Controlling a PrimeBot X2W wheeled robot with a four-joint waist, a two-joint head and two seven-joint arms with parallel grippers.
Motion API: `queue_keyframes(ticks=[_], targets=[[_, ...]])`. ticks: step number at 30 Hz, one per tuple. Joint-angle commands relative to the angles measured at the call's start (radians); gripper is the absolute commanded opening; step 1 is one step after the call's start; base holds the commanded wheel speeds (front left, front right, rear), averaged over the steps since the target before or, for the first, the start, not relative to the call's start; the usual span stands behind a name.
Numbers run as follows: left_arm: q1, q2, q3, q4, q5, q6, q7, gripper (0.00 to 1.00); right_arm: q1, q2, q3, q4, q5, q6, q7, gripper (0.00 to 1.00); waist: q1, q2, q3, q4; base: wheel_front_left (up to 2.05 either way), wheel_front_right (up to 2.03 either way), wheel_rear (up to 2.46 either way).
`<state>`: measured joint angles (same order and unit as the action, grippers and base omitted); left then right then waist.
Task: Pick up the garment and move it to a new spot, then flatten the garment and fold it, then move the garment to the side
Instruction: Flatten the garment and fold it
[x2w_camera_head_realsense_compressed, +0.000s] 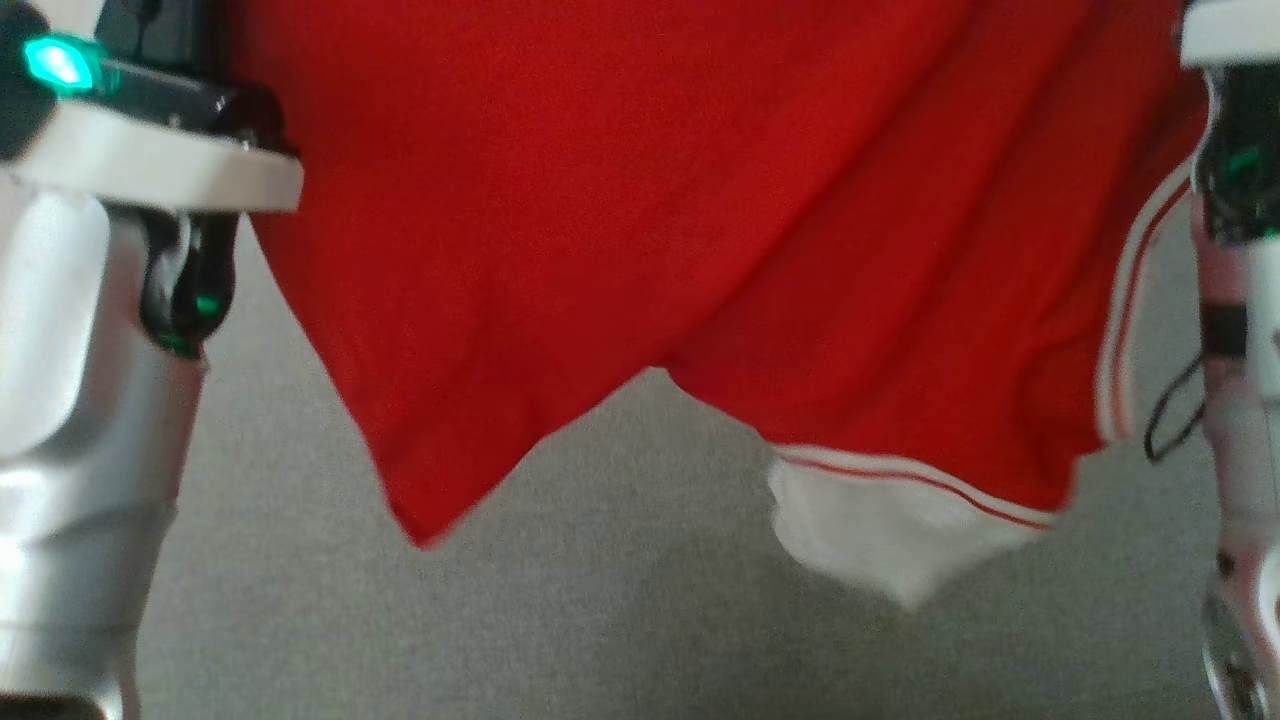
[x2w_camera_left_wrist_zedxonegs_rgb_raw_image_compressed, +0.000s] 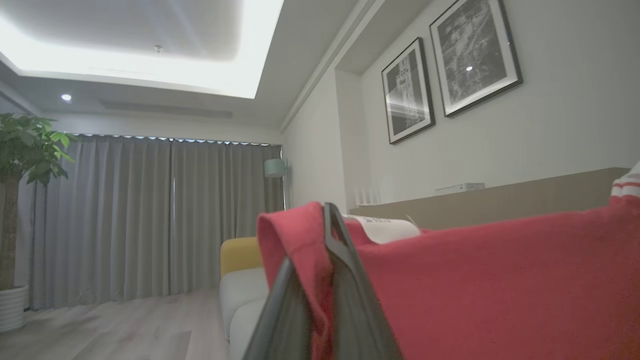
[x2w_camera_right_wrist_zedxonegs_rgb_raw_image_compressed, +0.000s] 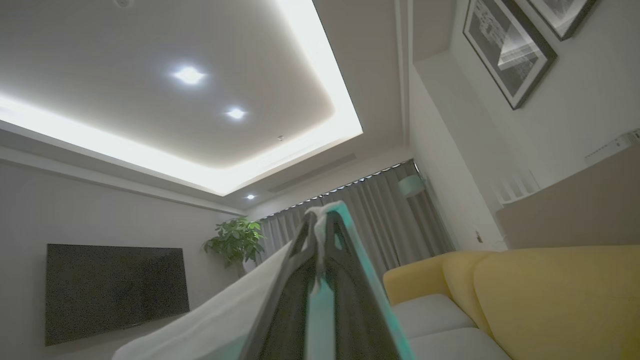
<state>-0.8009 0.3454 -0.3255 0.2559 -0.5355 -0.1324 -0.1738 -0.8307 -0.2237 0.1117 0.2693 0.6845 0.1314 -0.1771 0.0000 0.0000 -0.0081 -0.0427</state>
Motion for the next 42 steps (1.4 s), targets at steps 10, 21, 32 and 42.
queue_keyframes(ticks=[10,21,32,42], targets=[[-0.336,-0.007,0.04,0.208,0.079,0.02,-0.08,0.0,-0.419,0.084,-0.08,0.261,-0.187,-0.001,-0.075,0.0,0.0,0.0,0.286,-0.018,0.0,0.0,0.0],[-0.282,-0.088,0.17,0.19,0.159,0.006,-0.088,0.0,-0.377,0.117,-0.183,0.284,-0.233,-0.001,-0.084,0.0,0.0,0.0,0.34,-0.042,0.0,0.0,0.0],[0.307,-0.195,0.039,0.309,0.003,0.002,-0.088,0.0,0.307,0.129,-0.107,0.246,0.0,-0.001,-0.085,0.0,0.0,0.0,0.276,-0.078,0.0,0.0,0.0],[0.665,-0.266,0.109,0.292,-0.038,0.002,-0.088,0.0,0.673,0.131,-0.044,0.212,0.07,-0.001,-0.085,0.0,0.0,0.0,0.094,-0.099,0.0,0.0,0.0]])
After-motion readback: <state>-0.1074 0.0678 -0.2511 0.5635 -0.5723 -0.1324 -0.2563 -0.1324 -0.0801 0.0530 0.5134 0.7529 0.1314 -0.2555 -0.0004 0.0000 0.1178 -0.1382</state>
